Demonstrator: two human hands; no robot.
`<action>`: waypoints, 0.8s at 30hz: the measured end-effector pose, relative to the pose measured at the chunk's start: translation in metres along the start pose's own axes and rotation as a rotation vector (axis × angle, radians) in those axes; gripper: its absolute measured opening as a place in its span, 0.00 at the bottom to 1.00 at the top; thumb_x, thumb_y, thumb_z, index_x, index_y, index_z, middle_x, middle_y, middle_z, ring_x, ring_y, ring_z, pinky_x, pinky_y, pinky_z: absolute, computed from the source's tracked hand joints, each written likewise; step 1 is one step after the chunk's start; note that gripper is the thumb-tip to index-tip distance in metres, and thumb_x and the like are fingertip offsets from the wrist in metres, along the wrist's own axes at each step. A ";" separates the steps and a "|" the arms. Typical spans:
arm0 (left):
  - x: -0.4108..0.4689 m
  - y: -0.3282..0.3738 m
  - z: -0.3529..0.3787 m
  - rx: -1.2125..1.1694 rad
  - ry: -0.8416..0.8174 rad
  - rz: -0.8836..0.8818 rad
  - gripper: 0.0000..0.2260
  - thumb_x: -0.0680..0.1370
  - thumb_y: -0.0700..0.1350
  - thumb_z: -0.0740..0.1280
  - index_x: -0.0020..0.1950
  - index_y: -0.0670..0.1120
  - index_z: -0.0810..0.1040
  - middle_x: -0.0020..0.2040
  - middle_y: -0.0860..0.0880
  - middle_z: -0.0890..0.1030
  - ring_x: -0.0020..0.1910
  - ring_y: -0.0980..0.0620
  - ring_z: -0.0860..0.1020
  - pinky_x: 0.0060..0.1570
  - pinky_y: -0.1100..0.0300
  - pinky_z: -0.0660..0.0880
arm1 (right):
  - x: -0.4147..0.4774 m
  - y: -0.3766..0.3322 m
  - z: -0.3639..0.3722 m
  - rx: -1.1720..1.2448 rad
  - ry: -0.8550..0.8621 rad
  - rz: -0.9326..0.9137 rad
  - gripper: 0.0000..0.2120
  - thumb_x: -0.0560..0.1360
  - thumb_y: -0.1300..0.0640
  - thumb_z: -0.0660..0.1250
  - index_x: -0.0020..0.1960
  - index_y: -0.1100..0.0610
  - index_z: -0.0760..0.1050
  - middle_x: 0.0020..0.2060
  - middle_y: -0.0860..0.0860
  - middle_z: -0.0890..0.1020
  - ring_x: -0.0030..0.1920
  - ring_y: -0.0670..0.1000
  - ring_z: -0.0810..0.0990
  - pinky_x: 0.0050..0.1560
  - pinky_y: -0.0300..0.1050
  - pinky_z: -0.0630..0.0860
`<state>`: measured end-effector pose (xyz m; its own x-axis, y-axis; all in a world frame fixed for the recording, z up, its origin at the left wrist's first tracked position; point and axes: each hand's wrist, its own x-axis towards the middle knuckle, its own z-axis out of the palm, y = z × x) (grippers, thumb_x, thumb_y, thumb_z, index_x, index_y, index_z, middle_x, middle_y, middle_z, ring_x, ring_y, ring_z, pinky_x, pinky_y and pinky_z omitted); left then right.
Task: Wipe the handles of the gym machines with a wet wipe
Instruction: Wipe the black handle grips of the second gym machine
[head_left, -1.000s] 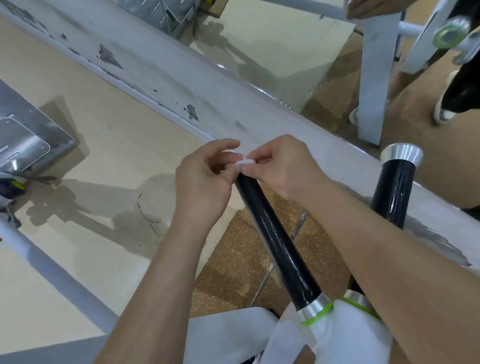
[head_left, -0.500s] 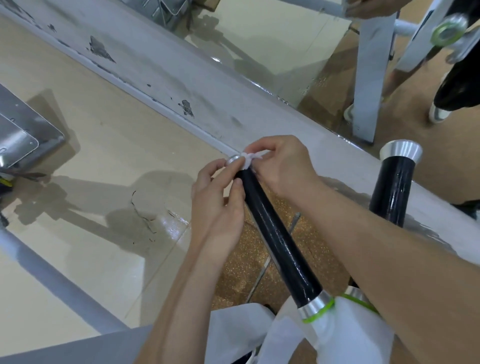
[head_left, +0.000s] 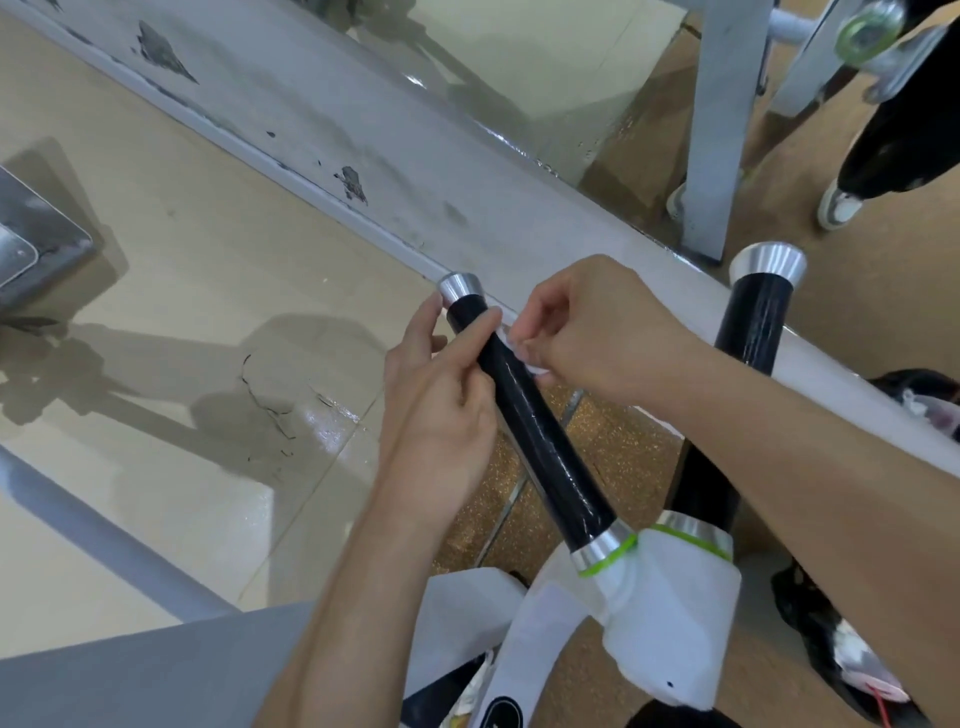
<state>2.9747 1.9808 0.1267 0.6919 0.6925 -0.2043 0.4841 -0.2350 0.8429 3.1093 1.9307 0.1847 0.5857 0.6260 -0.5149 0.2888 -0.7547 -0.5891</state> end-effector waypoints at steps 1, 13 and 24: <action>-0.002 0.003 0.000 0.002 -0.010 -0.011 0.22 0.79 0.38 0.57 0.67 0.60 0.72 0.76 0.54 0.59 0.67 0.58 0.59 0.61 0.74 0.53 | -0.001 0.000 0.000 -0.002 0.013 -0.001 0.05 0.70 0.64 0.72 0.36 0.58 0.82 0.30 0.51 0.82 0.33 0.51 0.84 0.39 0.42 0.82; -0.011 0.007 0.002 0.013 -0.036 0.001 0.24 0.78 0.36 0.55 0.69 0.58 0.70 0.76 0.53 0.58 0.69 0.54 0.58 0.54 0.86 0.46 | -0.024 0.002 -0.001 -0.055 0.049 -0.026 0.04 0.72 0.59 0.72 0.41 0.52 0.83 0.34 0.44 0.83 0.39 0.43 0.81 0.42 0.34 0.76; -0.031 0.003 0.003 -0.095 -0.059 0.012 0.20 0.82 0.44 0.55 0.73 0.56 0.65 0.77 0.54 0.57 0.69 0.61 0.58 0.70 0.65 0.57 | -0.046 -0.014 -0.006 -0.347 -0.034 -0.010 0.06 0.75 0.59 0.68 0.43 0.51 0.83 0.40 0.48 0.85 0.44 0.48 0.82 0.50 0.40 0.78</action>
<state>2.9560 1.9561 0.1336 0.7291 0.6480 -0.2201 0.4242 -0.1756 0.8884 3.0825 1.9107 0.2201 0.5576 0.6351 -0.5345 0.5380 -0.7668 -0.3500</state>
